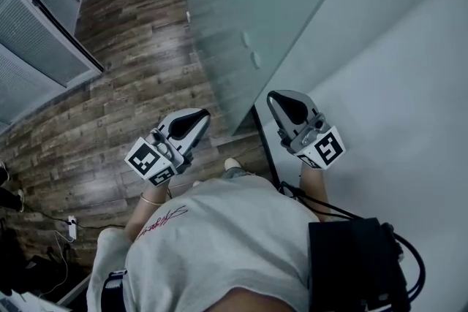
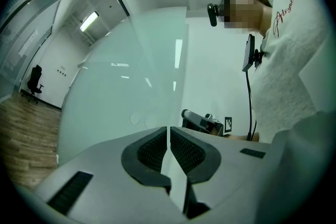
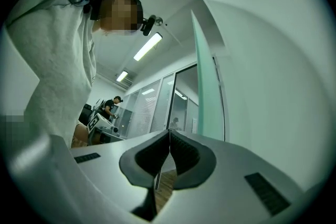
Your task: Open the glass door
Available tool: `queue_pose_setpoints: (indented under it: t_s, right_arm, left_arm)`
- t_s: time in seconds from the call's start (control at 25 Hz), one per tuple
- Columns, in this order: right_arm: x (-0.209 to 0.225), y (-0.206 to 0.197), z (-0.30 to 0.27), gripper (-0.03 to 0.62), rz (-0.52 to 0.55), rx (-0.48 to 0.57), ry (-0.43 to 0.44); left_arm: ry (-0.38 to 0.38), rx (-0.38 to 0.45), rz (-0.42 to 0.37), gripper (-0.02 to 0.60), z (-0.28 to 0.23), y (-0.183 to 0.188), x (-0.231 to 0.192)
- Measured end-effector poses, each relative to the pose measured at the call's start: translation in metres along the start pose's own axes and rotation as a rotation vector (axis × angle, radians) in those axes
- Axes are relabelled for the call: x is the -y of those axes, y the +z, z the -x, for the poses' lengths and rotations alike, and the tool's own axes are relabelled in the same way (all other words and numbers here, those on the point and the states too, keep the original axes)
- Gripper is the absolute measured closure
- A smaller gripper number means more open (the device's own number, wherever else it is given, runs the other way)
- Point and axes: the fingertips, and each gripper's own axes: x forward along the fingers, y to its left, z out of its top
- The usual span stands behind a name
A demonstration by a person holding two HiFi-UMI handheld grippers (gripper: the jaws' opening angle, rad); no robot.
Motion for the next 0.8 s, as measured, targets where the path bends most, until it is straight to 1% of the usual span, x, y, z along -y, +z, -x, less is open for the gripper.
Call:
queue_pose_setpoints:
  t_s: [0.2,0.36,0.56,0.8]
  right_arm:
    - [-0.029,0.004,-0.009,0.574,-0.005,-0.004,0.033]
    - [-0.038,-0.003,-0.01,0.572,-0.041,-0.003,0.039]
    - [-0.047,0.002,-0.014,0.572,-0.031,0.001,0.049]
    - [-0.059,-0.002,-0.011,0.572,-0.02,-0.019,0.052]
  left_arm:
    - [-0.018,0.004,0.007,0.546,0.009,0.002,0.009]
    - [-0.023,0.0,0.01,0.548,0.012,-0.004,0.011]
    - [-0.027,-0.002,0.013,0.548,0.016,-0.002,0.013]
    - [-0.042,-0.005,0.019,0.548,0.021,-0.005,0.02]
